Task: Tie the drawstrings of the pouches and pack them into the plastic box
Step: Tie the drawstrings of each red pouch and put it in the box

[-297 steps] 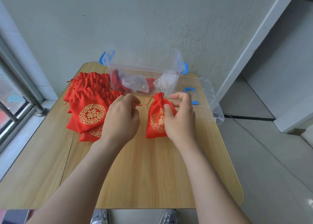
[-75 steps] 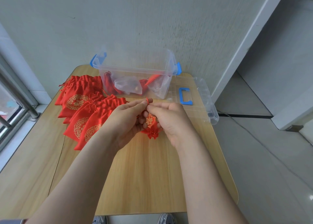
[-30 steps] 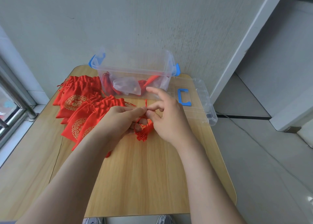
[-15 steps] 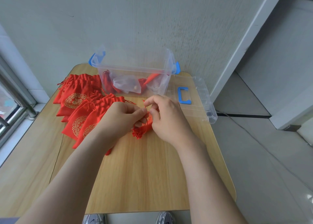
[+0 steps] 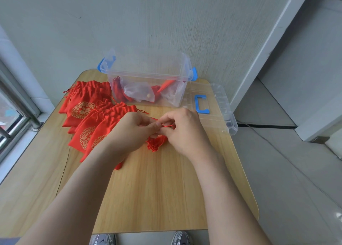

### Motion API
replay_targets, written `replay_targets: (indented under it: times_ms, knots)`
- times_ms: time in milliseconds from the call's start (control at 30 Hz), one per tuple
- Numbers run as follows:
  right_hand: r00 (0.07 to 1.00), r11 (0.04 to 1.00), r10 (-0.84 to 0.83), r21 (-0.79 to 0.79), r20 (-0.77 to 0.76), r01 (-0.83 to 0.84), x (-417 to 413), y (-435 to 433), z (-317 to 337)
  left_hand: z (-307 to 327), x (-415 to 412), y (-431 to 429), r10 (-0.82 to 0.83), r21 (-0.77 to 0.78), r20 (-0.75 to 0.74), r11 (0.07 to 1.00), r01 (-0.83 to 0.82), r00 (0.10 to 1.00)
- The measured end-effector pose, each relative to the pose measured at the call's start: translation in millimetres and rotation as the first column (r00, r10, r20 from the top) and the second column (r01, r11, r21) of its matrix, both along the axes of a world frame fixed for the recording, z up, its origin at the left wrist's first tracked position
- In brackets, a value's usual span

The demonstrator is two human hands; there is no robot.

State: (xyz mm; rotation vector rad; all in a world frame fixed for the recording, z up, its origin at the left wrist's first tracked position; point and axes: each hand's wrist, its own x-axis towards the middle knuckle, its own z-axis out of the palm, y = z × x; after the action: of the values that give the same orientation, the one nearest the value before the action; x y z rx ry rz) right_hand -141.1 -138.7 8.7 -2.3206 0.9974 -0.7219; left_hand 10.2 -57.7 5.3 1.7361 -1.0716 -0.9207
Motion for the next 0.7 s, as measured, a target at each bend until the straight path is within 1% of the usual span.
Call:
replay_targets:
  times_ms: [67, 133, 233, 300, 333, 400, 467, 567, 633, 700]
  knots:
    - [0.999, 1.000, 0.003, -0.019, -0.032, -0.003, -1, 0, -1, 3, -1, 0, -0.022, 0.036, 0.005, 0.999, 0.021, 1.000]
    - [0.996, 0.998, -0.033, -0.047, -0.077, 0.030, -1, -2, -5, 4, -5, 1, -0.017, 0.054, 0.006, 0.998, 0.017, 1.000]
    - [0.991, 0.995, -0.095, -0.032, -0.097, 0.093, 1, -4, -8, 3, -8, 3, 0.083, 0.019, 0.011, 0.996, -0.083, 0.997]
    - [0.990, 0.991, -0.114, 0.068, -0.079, 0.119, 0, -5, -7, 0, -6, 2, 0.163, 0.001, 0.050, 0.987, -0.163, 0.985]
    - [0.990, 0.979, -0.120, 0.155, -0.068, 0.130, 0, -6, -7, -2, -5, 3, 0.189, 0.002, 0.079, 0.982, -0.189, 0.979]
    - [0.990, 0.919, -0.138, 0.368, -0.039, 0.142, -2, -6, -5, -3, -6, 3, 0.202, -0.004, 0.127, 0.979, -0.203, 0.971]
    - [0.988, 0.837, -0.153, 0.526, -0.032, 0.147, -3, -8, -4, -3, -7, 4, 0.182, -0.030, 0.157, 0.983, -0.180, 0.971]
    - [0.990, 0.770, -0.128, 0.623, -0.060, 0.137, -3, -9, -3, -4, -9, 3, 0.151, -0.067, 0.208, 0.988, -0.140, 0.966]
    - [0.991, 0.753, -0.123, 0.644, -0.060, 0.132, -3, -10, -4, -1, -10, 2, 0.139, -0.093, 0.231, 0.988, -0.120, 0.963]
    - [0.989, 0.738, -0.137, 0.660, -0.056, 0.140, -3, -9, -4, 1, -13, 1, 0.104, -0.084, 0.244, 0.993, -0.086, 0.964]
